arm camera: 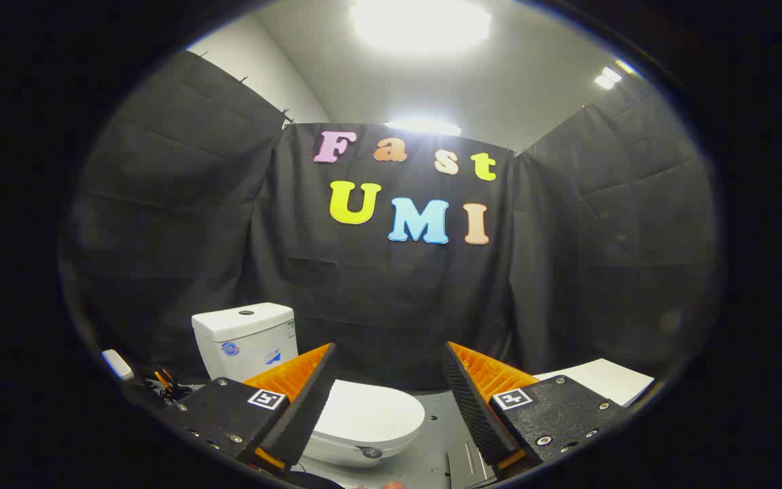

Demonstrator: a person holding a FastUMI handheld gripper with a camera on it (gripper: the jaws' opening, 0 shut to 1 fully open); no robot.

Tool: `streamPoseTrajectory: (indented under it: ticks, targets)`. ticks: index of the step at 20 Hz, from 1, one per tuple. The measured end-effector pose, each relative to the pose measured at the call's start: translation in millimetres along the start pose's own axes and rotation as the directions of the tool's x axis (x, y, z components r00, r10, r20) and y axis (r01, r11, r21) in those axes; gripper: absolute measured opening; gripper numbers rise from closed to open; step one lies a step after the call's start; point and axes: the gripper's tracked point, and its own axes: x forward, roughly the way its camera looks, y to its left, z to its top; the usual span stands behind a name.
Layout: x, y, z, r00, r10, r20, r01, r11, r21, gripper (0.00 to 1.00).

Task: Open the toilet lid.

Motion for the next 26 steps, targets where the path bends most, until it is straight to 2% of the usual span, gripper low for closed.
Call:
streamPoseTrajectory:
  ticks: [4, 7, 10, 14, 20, 26]
  targets:
    - [-3, -8, 1, 1.000, -0.013, 0.021, 0.013, 1.000, -0.012, 0.95]
    - [2, -18, -16, 0.999, -0.034, -0.017, 0.034, 0.999, -0.031, 0.95]
    - [9, -15, -26, 0.999, -0.011, -0.035, 0.011, 1.000, -0.016, 0.95]
    - [12, -22, -44, 0.997, -0.022, -0.076, 0.020, 1.000, -0.024, 0.95]
    - [10, -16, -36, 0.999, -0.003, -0.053, 0.004, 1.000, 0.015, 0.95]
    - [16, -11, -47, 0.998, 0.000, -0.066, 0.001, 1.000, 0.019, 0.95]
